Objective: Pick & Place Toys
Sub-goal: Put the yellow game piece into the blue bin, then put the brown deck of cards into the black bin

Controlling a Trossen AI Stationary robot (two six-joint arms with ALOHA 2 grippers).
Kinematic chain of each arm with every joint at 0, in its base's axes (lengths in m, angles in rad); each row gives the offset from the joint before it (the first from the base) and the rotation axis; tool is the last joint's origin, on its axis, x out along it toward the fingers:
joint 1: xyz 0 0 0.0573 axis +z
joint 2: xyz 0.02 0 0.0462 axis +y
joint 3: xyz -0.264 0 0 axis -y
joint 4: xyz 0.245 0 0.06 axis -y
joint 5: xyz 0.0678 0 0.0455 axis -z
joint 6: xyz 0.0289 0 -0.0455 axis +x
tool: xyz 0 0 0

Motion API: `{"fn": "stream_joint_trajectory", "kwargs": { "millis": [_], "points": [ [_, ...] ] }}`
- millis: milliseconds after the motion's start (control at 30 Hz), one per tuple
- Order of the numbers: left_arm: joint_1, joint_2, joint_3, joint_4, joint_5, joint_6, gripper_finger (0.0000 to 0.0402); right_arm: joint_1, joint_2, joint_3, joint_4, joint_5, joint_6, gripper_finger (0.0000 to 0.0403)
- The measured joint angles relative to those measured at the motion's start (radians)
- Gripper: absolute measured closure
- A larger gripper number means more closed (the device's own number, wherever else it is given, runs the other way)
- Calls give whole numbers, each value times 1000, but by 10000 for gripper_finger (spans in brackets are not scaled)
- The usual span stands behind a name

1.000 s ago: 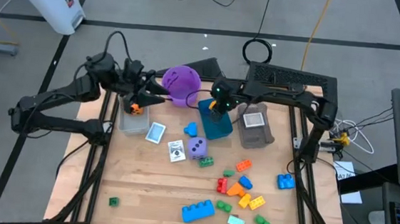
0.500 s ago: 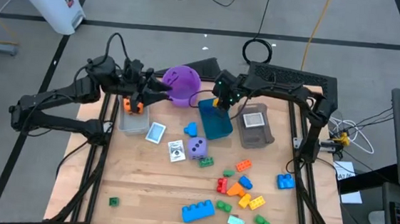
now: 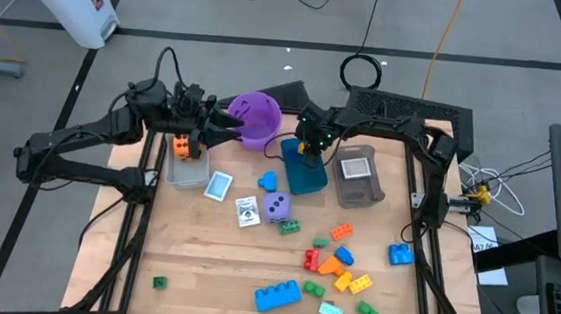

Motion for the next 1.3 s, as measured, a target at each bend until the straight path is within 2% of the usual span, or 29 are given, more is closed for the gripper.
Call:
{"fn": "stream_joint_trajectory", "kwargs": {
  "millis": [233,533,800,1000,1167,1300],
  "points": [
    [0,24,1,-2,1,0,192,0,2,0,6,3,2,255],
    [0,83,1,7,2,0,192,0,-14,0,0,3,2,197],
    [3,98,0,78,2,3,192,4,-148,0,81,1,7,175],
    [3,98,0,129,8,-31,192,41,-278,0,283,-1,187,180],
    [1,97,0,105,132,-42,192,92,-374,0,403,-26,264,181],
    [-37,94,0,-12,187,-52,192,176,-431,0,404,-22,264,183]
  ]
}}
